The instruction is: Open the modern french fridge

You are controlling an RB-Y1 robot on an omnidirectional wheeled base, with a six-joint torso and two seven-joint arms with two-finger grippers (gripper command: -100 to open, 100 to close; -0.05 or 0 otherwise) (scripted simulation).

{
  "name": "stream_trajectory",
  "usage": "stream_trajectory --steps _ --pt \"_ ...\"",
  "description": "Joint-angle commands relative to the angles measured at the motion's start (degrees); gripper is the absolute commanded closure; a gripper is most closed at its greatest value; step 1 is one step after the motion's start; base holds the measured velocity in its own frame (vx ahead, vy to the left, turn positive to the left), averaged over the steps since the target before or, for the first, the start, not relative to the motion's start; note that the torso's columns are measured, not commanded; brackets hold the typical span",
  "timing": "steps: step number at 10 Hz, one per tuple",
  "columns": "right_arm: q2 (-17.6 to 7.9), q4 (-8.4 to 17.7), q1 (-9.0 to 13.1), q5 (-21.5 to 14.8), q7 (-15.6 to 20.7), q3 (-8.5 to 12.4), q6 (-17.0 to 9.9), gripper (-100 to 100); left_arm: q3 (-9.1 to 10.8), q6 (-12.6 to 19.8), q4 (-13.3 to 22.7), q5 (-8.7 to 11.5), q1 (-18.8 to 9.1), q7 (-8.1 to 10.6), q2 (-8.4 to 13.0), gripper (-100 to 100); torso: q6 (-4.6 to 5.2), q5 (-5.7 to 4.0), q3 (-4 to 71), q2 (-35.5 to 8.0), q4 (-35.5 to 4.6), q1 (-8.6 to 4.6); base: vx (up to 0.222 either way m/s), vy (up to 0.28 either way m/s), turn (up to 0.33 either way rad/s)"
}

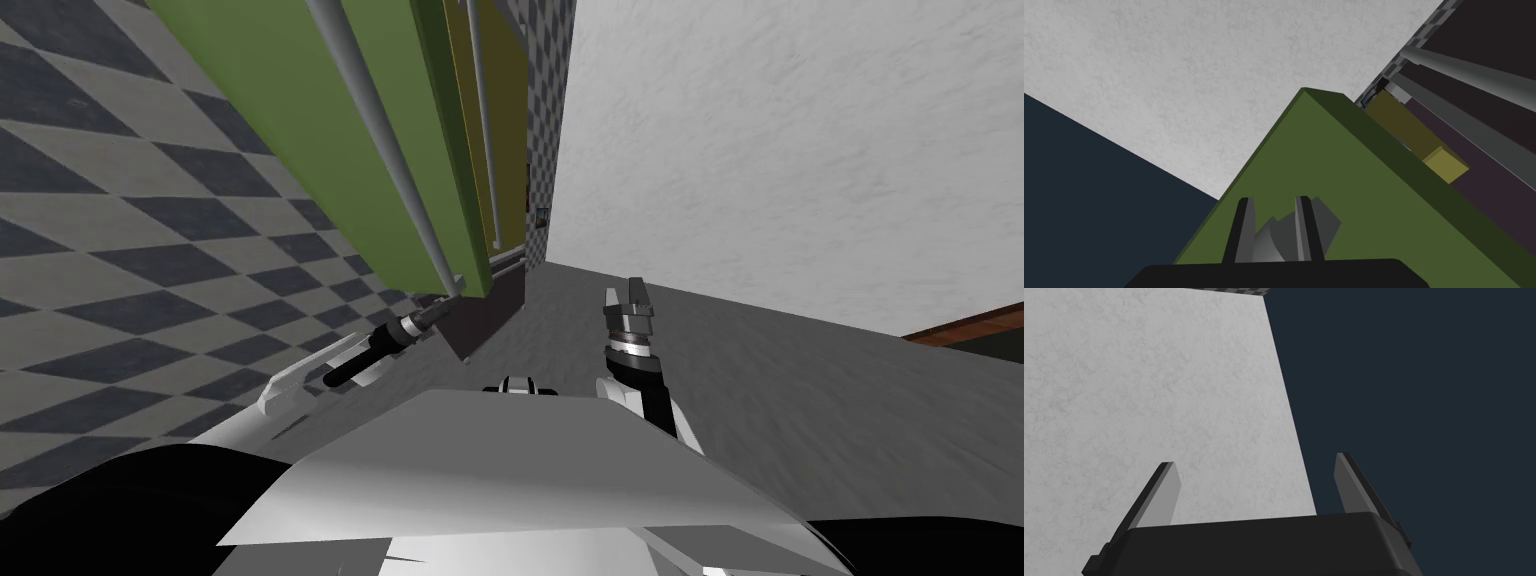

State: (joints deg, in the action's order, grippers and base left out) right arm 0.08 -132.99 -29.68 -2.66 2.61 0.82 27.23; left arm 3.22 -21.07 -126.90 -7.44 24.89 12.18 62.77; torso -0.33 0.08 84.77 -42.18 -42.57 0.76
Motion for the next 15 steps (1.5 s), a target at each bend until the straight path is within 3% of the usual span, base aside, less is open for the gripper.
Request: stream_trajectory --steps 1,4,15 --pt "0.00 0.00 0.01 0.00 0.00 0.00 0.00 0 0.90 -0.41 -0.31 0.70 -0.25 1.08 1.61 -100 0.05 -0.03 0.00 -0.08 -0.10 0.03 -0.081 0.061 0.061" --pt "0.01 -0.01 -0.05 0.00 0.00 0.00 0.01 0 1.73 1.08 -4.23 1.13 0.43 2.01 3.35 -100 0.38 -0.19 0.18 0.46 0.46 -1.06 0.103 -0.009 0.176" --pt "0.00 -0.01 -0.04 0.00 0.00 0.00 0.01 0 4.66 6.27 -17.95 2.62 2.79 5.27 9.43 -100 0.38 -0.30 -0.40 -0.55 -0.08 -1.10 0.075 0.005 0.138"
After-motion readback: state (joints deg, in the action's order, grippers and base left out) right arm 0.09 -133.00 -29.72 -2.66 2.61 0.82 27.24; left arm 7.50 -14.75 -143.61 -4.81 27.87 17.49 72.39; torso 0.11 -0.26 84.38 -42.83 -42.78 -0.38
